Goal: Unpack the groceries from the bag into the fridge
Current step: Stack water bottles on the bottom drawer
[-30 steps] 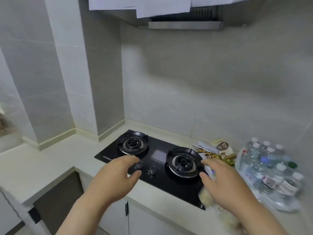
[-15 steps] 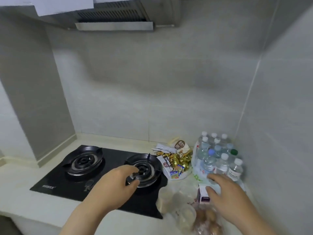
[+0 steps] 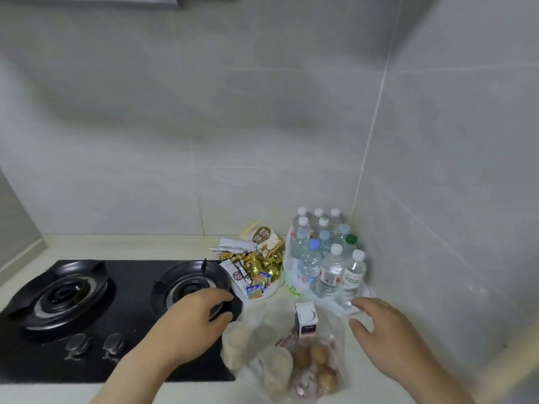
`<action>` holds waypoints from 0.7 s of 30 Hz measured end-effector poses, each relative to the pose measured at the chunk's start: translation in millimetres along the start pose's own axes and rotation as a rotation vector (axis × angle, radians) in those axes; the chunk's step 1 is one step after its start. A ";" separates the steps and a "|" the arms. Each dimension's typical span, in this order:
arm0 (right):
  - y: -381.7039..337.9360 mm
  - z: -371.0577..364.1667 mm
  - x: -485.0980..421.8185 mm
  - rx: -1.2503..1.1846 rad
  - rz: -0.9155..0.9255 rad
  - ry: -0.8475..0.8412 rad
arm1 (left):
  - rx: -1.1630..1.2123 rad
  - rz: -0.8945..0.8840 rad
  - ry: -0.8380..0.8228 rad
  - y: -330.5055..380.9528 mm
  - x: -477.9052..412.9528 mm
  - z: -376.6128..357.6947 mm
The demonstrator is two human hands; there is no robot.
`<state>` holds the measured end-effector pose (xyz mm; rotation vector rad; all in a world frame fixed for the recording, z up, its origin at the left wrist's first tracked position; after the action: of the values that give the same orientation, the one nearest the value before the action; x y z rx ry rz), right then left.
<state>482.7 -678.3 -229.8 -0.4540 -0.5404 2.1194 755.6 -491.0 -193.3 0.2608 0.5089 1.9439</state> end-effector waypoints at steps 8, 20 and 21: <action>12.9 -27.5 -27.9 0.023 -0.129 -0.068 | 0.011 -0.058 -0.146 -28.6 -64.4 -23.7; 24.9 -53.3 -62.8 0.019 -0.309 -0.062 | 0.119 -0.169 -0.247 -48.9 -155.5 -69.1; 28.0 -52.9 -63.8 0.016 -0.322 -0.061 | 0.130 -0.180 -0.259 -45.9 -161.2 -73.9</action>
<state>525.6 -734.5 -281.4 -0.2731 -0.5889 1.8316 830.3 -638.4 -272.3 0.5248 0.4699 1.6752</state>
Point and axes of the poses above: each hand's wrist, its own x-axis away from the middle knuckle, its own z-axis out of the back of the hand, y = z × x, the point moved 4 cm from there along -x, towards the middle knuckle
